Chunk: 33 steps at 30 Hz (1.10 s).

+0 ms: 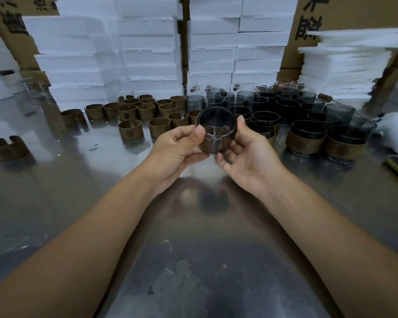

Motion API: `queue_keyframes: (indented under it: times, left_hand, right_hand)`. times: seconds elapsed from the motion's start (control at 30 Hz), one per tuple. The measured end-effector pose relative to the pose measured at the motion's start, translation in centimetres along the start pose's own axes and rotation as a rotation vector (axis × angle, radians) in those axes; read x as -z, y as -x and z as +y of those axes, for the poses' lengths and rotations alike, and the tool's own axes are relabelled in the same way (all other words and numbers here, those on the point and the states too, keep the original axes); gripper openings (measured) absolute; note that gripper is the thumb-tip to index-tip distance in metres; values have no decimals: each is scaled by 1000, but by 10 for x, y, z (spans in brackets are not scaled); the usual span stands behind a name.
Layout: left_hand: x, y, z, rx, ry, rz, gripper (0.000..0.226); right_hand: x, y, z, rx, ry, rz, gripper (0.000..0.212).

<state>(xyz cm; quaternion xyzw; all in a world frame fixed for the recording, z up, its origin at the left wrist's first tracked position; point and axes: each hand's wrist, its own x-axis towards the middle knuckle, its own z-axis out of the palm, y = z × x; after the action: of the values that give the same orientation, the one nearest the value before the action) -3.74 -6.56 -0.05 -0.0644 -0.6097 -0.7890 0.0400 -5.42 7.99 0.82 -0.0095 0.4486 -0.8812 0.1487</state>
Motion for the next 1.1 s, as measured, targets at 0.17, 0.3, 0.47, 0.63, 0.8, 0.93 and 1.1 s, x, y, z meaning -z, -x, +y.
queue_keyframes:
  times: [0.17,0.3,0.47,0.63,0.8,0.93,1.1]
  left_hand:
    - [-1,0,-3,9,-23,-8,44]
    - [-1,-1,-4,4,-27,-26,38]
    - [-1,-1,-4,9,-17,-24,39]
    - [-2,0,-1,2,8,11,45]
    - [-2,-1,4,-67,-10,33,54]
    - [-4,-1,2,-125,-157,17,65]
    - [-5,-1,0,-137,-344,134,79]
  right_hand:
    - [-1,0,0,-31,-21,35,29]
    - [-2,0,-1,-52,-40,43,29]
    - [-3,1,-2,-66,-55,50,26]
    - [-3,1,0,-6,13,53,28]
    - [-3,1,2,-120,91,-7,51]
    - [-1,3,0,-162,13,-85,60]
    - [-1,3,-4,-4,8,-62,42]
